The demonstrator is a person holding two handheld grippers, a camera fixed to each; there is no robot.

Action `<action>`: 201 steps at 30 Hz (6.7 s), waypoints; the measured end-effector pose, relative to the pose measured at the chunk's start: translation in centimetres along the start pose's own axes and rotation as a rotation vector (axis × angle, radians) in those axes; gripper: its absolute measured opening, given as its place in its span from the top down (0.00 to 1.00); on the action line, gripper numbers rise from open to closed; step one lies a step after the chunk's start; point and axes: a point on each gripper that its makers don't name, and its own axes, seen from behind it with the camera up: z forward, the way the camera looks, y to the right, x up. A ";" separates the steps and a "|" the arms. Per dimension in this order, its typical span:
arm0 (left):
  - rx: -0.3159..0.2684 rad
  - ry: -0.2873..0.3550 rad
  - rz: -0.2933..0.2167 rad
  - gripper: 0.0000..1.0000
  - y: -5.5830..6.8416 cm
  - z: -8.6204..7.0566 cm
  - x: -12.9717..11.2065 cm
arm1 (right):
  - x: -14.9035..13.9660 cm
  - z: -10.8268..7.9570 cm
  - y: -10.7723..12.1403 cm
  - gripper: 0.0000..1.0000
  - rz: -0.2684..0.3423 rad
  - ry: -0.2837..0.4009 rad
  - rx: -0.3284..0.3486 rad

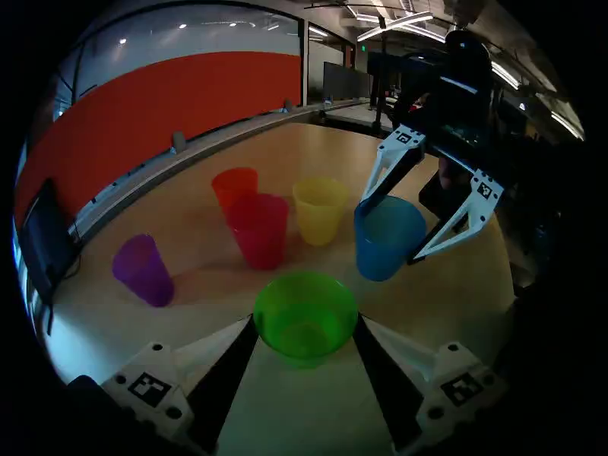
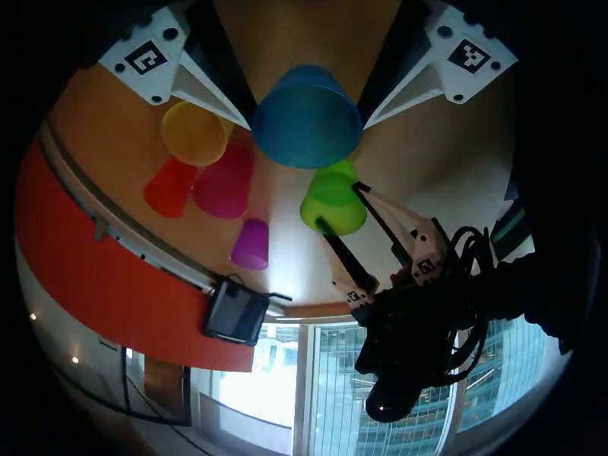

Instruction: Pour water

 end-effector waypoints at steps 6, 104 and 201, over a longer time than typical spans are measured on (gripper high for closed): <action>-0.002 -0.003 -0.007 0.13 0.0 0.2 -0.6 | -0.4 0.5 -0.2 0.07 0.001 -0.005 0.002; 0.735 0.509 -0.263 0.01 -7.3 -19.0 0.5 | 0.6 -14.3 9.8 0.00 0.260 0.380 -0.779; 1.012 0.618 -0.340 0.01 -12.3 -20.6 -7.4 | 0.5 -18.8 10.4 0.00 0.378 0.577 -1.071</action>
